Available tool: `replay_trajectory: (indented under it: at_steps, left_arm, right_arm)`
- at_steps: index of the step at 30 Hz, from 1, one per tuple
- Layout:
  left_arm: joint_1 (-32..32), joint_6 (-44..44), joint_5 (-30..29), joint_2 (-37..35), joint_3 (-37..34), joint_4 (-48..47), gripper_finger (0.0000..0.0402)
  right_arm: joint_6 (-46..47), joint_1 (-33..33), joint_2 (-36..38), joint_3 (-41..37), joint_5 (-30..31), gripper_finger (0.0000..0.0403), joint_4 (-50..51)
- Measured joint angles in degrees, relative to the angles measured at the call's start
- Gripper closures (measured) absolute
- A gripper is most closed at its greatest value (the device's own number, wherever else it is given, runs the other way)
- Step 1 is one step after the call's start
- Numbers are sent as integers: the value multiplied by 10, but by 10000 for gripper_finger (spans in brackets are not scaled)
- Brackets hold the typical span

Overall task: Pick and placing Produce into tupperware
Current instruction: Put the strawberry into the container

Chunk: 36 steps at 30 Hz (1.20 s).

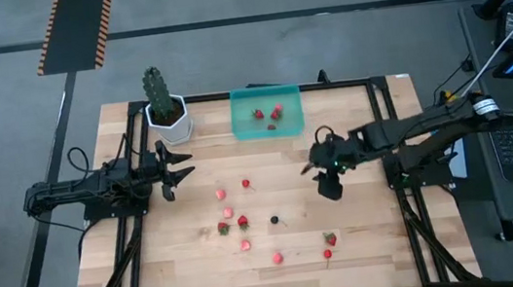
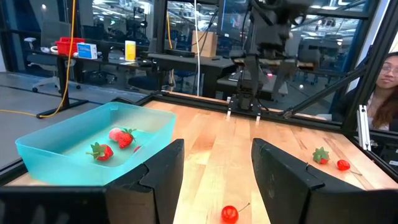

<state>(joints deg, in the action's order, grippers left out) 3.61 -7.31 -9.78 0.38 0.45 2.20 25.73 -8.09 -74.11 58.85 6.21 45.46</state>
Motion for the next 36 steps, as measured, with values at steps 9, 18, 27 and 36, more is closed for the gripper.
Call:
replay_trajectory:
  at_steps: [9, 18, 27, 36]
  left_arm:
    - [0, 0, 0, 0, 0, 0, 221]
    - [0, 0, 0, 0, 0, 0, 221]
    - [0, 0, 0, 0, 0, 0, 221]
    - [0, 0, 0, 0, 0, 0, 221]
  right_arm:
    - [39, -75, 0, -75, 3, 210, -99]
    - [59, -128, 0, -113, 3, 210, -183]
    - [83, -176, 0, -123, 3, 210, -201]
    - [144, -218, 0, -123, 32, 210, -196]
